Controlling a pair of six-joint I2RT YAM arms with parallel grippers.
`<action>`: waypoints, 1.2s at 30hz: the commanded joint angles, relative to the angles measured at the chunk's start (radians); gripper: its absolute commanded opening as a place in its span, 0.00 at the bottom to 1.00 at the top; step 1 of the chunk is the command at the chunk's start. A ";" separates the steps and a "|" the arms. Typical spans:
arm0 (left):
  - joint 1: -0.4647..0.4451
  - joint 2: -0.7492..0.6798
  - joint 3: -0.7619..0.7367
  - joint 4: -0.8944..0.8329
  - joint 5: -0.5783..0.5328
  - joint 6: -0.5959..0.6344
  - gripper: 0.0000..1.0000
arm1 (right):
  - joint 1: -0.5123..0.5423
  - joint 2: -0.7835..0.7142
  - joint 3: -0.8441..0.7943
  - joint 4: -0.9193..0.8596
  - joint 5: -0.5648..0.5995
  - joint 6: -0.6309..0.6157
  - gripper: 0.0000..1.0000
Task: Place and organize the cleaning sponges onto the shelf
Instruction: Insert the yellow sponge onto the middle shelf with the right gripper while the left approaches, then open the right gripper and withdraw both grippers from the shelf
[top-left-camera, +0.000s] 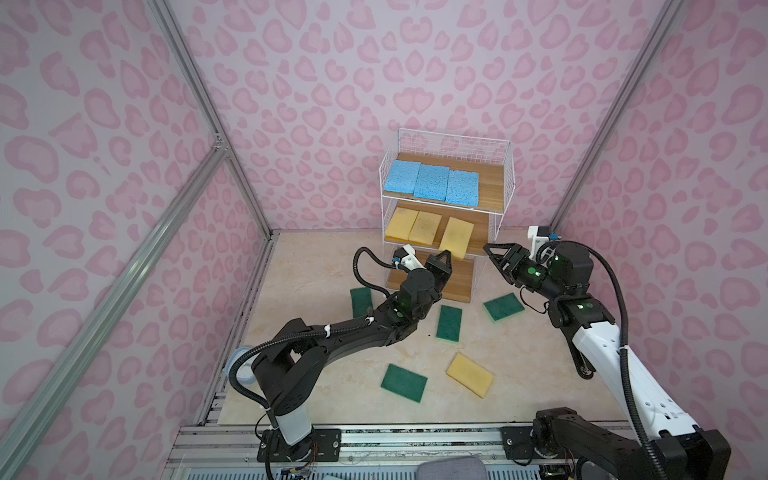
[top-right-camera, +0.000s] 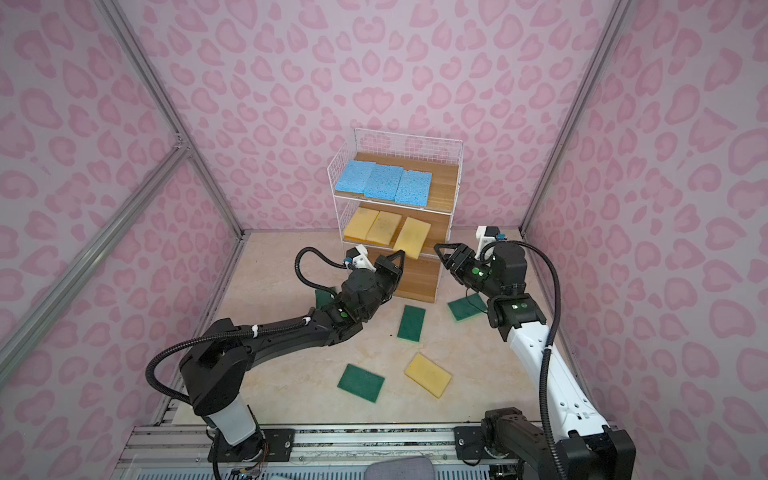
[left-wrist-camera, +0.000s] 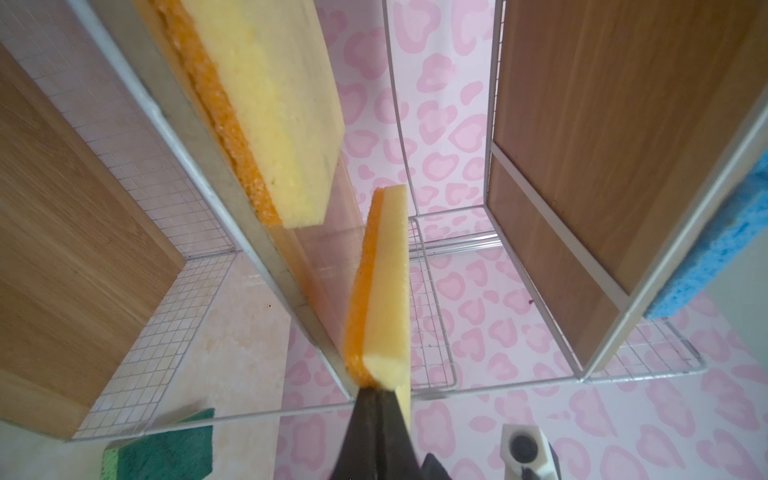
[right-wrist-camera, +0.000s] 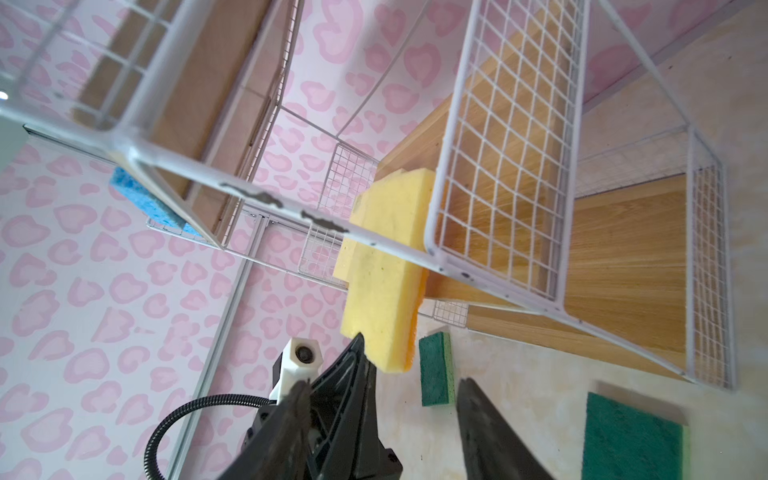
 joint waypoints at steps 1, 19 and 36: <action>-0.005 0.029 0.036 0.025 -0.079 -0.051 0.04 | -0.004 -0.007 0.002 -0.022 -0.023 -0.030 0.58; -0.001 0.098 0.122 -0.047 -0.084 -0.073 0.35 | -0.003 -0.029 -0.011 -0.040 -0.011 -0.050 0.58; -0.031 -0.017 0.063 -0.067 0.005 0.094 0.79 | -0.003 -0.045 -0.008 -0.123 0.046 -0.116 0.59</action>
